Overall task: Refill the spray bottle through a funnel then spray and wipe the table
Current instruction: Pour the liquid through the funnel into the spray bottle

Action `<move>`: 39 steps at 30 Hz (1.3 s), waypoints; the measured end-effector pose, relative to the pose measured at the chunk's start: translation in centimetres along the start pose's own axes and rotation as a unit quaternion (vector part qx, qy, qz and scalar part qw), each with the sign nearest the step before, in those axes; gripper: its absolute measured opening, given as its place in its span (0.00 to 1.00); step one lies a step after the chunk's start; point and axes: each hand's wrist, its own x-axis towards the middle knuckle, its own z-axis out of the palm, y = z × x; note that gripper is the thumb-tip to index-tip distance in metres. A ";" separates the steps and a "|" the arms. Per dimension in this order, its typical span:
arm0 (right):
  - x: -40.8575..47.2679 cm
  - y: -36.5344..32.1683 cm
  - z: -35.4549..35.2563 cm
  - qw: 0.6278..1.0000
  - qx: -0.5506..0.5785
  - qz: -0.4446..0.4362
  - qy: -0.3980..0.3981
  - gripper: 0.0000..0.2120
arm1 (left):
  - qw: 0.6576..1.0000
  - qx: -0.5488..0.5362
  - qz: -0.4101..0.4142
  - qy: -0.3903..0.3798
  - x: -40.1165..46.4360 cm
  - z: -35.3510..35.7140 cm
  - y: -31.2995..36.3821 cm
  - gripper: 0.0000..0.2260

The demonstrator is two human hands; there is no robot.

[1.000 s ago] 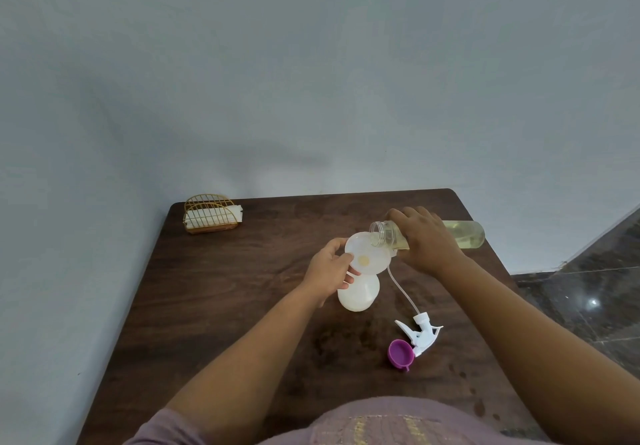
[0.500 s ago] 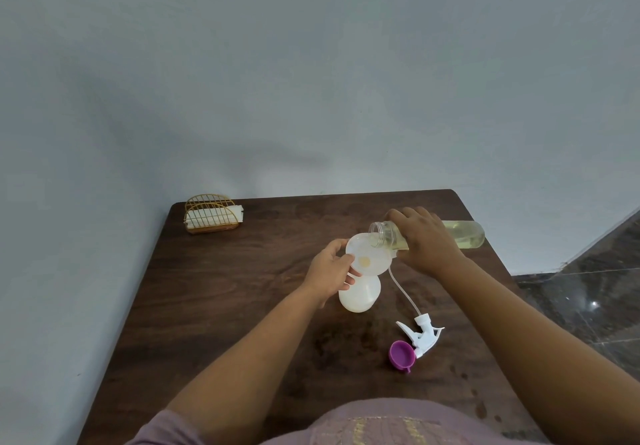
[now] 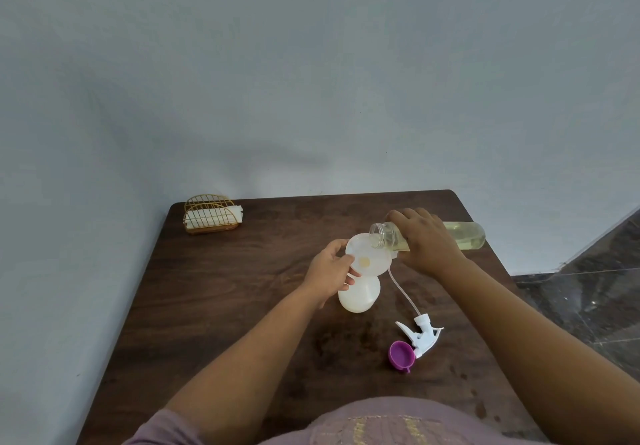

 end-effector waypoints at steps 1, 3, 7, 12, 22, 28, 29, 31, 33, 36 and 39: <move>0.0 0.0 0.0 1.000 0.000 0.000 0.001 0.27 | 1.000 0.000 0.000 0.000 0.0 0.0 0.0 0.13; 0.0 0.0 0.0 1.000 -0.002 0.000 0.001 0.27 | 1.000 0.000 0.001 0.001 -0.1 0.0 0.1 0.13; 0.0 0.0 0.1 1.000 -0.005 0.003 -0.001 0.26 | 1.000 0.002 0.006 -0.001 -0.2 -0.1 0.1 0.13; 0.0 0.0 -0.1 1.000 -0.006 0.002 -0.004 0.26 | 1.000 -0.004 0.004 -0.002 -0.1 -0.1 0.0 0.13; 0.2 0.0 -0.2 1.000 -0.006 0.003 -0.007 0.26 | 1.000 0.003 0.003 -0.004 0.0 0.0 0.1 0.13; 0.1 0.0 -0.2 1.000 -0.005 0.003 -0.007 0.26 | 1.000 0.001 0.001 -0.004 0.0 0.0 0.1 0.13; 0.2 0.0 -0.3 1.000 -0.006 0.003 -0.008 0.27 | 1.000 0.001 0.001 -0.004 0.0 0.0 0.1 0.13; 0.1 0.0 -0.3 1.000 -0.007 0.003 -0.009 0.27 | 1.000 0.001 0.001 -0.003 0.0 0.0 0.1 0.13; 0.1 -0.1 -0.3 1.000 -0.008 0.003 -0.010 0.27 | 1.000 0.002 0.002 -0.004 0.0 0.0 0.1 0.14; 0.1 -0.1 -0.4 1.000 -0.008 0.002 -0.010 0.27 | 1.000 0.004 0.001 -0.002 0.0 0.0 0.1 0.14; 0.1 -0.2 -0.5 1.000 -0.008 0.003 -0.010 0.27 | 1.000 0.006 0.001 -0.003 0.0 0.1 0.1 0.14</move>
